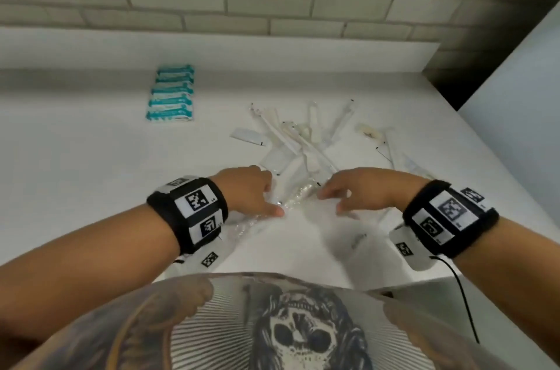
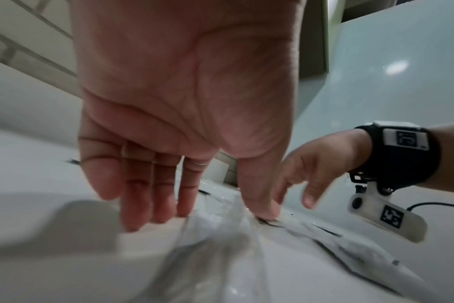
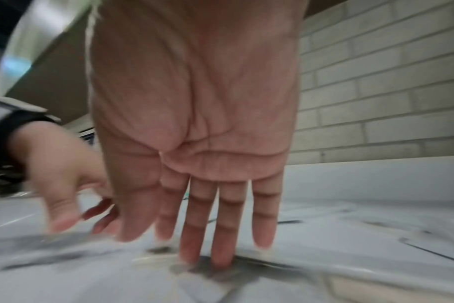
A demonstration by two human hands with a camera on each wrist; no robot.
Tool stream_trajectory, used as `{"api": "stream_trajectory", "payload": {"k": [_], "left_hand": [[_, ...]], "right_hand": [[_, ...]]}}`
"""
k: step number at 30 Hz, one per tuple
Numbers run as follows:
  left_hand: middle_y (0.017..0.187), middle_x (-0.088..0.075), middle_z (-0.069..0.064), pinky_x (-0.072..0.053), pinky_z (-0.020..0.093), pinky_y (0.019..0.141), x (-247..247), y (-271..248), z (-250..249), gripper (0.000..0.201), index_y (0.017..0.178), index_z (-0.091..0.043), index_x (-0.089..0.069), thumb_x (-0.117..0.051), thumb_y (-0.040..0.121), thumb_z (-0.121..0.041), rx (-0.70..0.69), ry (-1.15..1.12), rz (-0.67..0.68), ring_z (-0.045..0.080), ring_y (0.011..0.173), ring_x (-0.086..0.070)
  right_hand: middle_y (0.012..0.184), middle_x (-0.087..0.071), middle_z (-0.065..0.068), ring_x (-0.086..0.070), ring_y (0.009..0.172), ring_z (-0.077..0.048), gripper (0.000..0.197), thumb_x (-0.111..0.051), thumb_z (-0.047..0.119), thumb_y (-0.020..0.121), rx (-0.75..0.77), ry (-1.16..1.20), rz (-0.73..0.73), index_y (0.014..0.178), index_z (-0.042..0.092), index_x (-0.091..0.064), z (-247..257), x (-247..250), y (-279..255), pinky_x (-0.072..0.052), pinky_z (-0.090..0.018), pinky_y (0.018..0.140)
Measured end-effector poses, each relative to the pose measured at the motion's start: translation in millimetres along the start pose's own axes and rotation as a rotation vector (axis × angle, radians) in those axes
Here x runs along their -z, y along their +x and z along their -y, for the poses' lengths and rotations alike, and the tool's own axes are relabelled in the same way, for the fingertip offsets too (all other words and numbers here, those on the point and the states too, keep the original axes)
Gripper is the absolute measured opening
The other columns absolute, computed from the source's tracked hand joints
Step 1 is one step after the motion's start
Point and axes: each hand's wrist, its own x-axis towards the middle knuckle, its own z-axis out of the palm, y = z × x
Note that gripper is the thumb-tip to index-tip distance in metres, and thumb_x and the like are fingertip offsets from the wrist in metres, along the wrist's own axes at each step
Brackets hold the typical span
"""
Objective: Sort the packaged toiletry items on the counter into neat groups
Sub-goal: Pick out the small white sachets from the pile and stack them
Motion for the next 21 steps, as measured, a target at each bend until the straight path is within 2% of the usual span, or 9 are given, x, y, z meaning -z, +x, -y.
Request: {"api": "stream_trajectory", "payload": {"k": [3,6,8,11,12,15,17,19,21], "left_hand": [[0.131,-0.043,-0.002,-0.045,0.034,0.088,-6,-1,-16,0.092,0.136,-0.023,-0.036,-0.065,0.065,-0.074,0.063,0.063,-0.016,0.022,0.113,-0.051],[0.126,-0.043,0.001,-0.049,0.036,0.086,-13,1,-23,0.078,0.131,-0.021,-0.038,-0.07,0.069,-0.057,0.115,0.085,-0.048,0.023,0.106,-0.054],[0.122,-0.049,0.0,-0.047,0.033,0.081,-13,6,-24,0.052,0.123,-0.023,-0.045,-0.064,0.079,-0.043,0.142,0.046,-0.082,0.021,0.099,-0.054],[0.117,-0.059,-0.001,-0.047,0.032,0.084,-8,11,-20,0.029,0.114,-0.024,-0.054,-0.056,0.085,-0.029,0.194,-0.106,-0.189,0.019,0.096,-0.054],[0.117,-0.059,0.0,-0.047,0.033,0.087,-7,11,-16,0.028,0.114,-0.023,-0.055,-0.055,0.087,-0.027,0.223,-0.168,-0.254,0.019,0.099,-0.056],[0.119,-0.056,0.002,-0.043,0.032,0.092,-8,6,-6,0.032,0.119,-0.021,-0.056,-0.059,0.089,-0.029,0.313,-0.268,-0.448,0.021,0.108,-0.055],[0.113,-0.056,0.002,-0.044,0.033,0.091,-9,1,-3,0.024,0.111,-0.021,-0.059,-0.059,0.089,-0.03,0.374,-0.306,-0.54,0.022,0.106,-0.056],[0.102,-0.059,-0.001,-0.048,0.034,0.086,-11,-6,-7,0.01,0.094,-0.023,-0.06,-0.057,0.087,-0.029,0.435,-0.319,-0.524,0.022,0.098,-0.058],[0.096,-0.06,-0.006,-0.047,0.03,0.08,-17,-10,-16,0.007,0.086,-0.026,-0.06,-0.058,0.084,-0.032,0.446,-0.276,-0.379,0.018,0.093,-0.057]], "right_hand": [[0.119,-0.051,0.009,-0.05,0.112,-0.013,0.052,-0.075,0.029,0.079,0.026,0.058,-0.148,0.127,0.03,-0.056,-26,-3,-16,-0.044,-0.032,0.097],[0.115,-0.041,0.009,-0.043,0.107,-0.016,0.063,-0.081,0.034,0.069,0.075,-0.152,-0.02,0.123,0.032,-0.049,-39,-25,-33,-0.044,-0.034,0.089],[0.113,-0.041,0.007,-0.043,0.103,-0.018,0.047,-0.074,0.03,0.075,0.13,-0.334,-0.034,0.114,0.029,-0.05,-50,-44,-32,-0.038,-0.029,0.078],[0.099,-0.05,0.003,-0.051,0.091,-0.022,0.009,-0.057,0.023,0.087,0.146,-0.265,-0.219,0.094,0.022,-0.054,-69,-41,-21,-0.034,-0.029,0.069],[0.099,-0.052,0.002,-0.054,0.092,-0.023,0.008,-0.055,0.023,0.088,0.117,-0.232,-0.285,0.096,0.021,-0.055,-75,-35,-18,-0.037,-0.03,0.071],[0.116,-0.053,0.001,-0.053,0.108,-0.023,0.035,-0.058,0.027,0.089,0.049,-0.224,-0.474,0.124,0.023,-0.054,-97,-21,-6,-0.042,-0.033,0.084],[0.121,-0.051,0.001,-0.051,0.111,-0.023,0.042,-0.06,0.03,0.089,0.068,-0.197,-0.525,0.13,0.025,-0.052,-99,-20,-1,-0.041,-0.033,0.088],[0.122,-0.05,0.002,-0.049,0.11,-0.022,0.042,-0.056,0.034,0.091,0.148,-0.26,-0.489,0.132,0.028,-0.051,-92,-25,3,-0.039,-0.03,0.087],[0.143,-0.04,0.004,-0.04,0.126,-0.021,0.051,-0.052,0.037,0.092,0.234,-0.292,-0.393,0.142,0.032,-0.042,-82,-36,5,-0.034,-0.031,0.098]]}}
